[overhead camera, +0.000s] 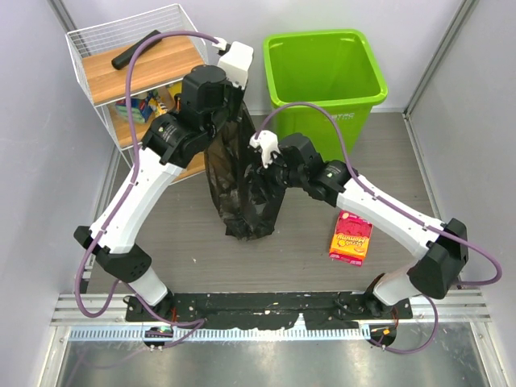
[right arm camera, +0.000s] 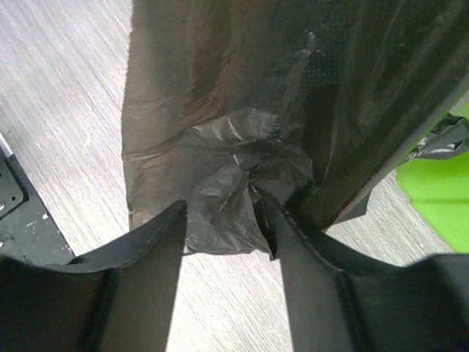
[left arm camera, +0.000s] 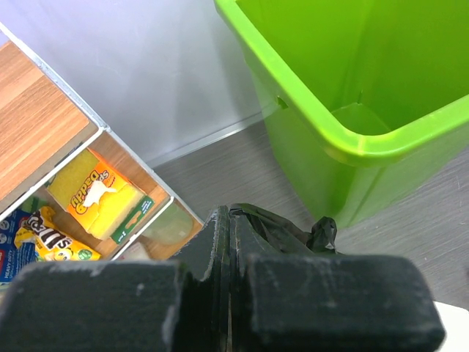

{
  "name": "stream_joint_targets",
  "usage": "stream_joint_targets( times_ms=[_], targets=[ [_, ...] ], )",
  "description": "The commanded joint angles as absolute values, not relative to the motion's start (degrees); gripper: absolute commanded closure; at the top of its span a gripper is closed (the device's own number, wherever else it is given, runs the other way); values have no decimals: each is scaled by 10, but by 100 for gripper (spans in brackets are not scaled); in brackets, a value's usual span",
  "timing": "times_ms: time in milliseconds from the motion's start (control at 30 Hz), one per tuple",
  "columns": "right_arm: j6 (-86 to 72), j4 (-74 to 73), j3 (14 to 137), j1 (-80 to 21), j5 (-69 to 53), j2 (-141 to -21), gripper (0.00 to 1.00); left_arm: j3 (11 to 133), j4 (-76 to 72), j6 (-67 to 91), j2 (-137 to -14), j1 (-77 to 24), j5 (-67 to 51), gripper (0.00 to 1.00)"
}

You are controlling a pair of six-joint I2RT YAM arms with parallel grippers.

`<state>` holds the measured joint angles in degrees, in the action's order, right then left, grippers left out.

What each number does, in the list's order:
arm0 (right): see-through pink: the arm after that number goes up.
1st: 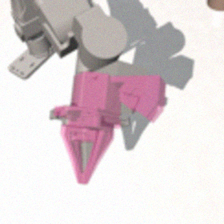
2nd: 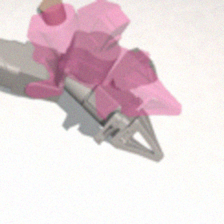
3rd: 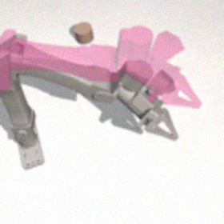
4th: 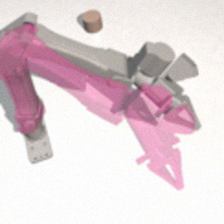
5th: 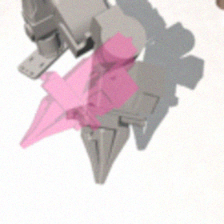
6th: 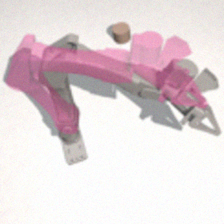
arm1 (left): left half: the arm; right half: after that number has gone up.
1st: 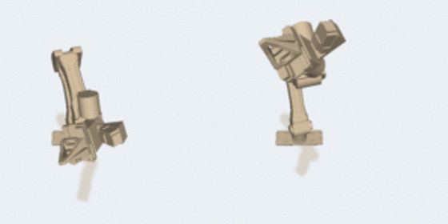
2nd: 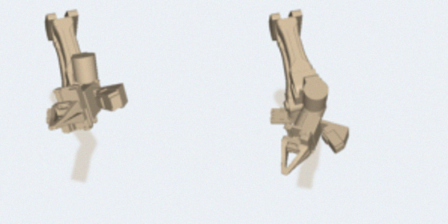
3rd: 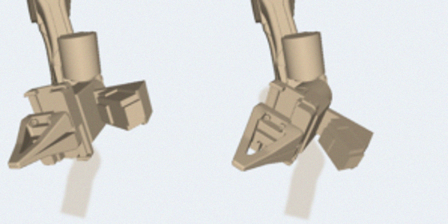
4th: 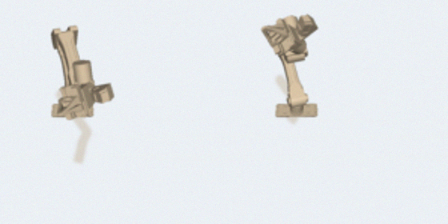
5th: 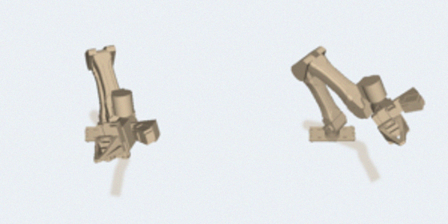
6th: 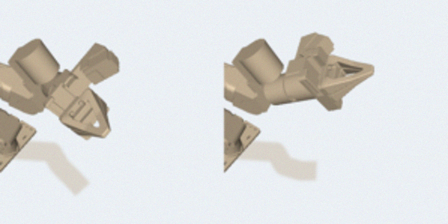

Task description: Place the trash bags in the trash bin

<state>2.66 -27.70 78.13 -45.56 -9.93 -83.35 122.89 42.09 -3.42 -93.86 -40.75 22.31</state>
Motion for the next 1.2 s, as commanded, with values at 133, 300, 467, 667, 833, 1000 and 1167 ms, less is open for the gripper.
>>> stream_joint_targets(
  times_ms=[133, 300, 467, 667, 833, 1000, 1167],
  targets=[
    [61, -250, 810, -455, 32, -836, 61, 1223, 414, -32, -903, -409, 215, 100],
    [82, -261, 826, -421, 76, -817, 59, 1203, 421, -40, -884, -409, 221, 100],
    [98, -291, 881, -353, 86, -832, 55, 1190, 433, -39, -873, -409, 208, 100],
    [105, -318, 918, -310, 72, -846, 52, 1187, 437, -29, -875, -409, 198, 100],
    [94, -344, 891, -312, -81, -791, 41, 1215, 448, -18, -902, -409, 201, 100],
    [95, -399, 886, -325, -151, -758, 35, 1239, 453, -21, -924, -410, 214, 100],
    [100, -409, 876, -330, -162, -715, 29, 1245, 453, -21, -940, -410, 219, 100]
  ],
)
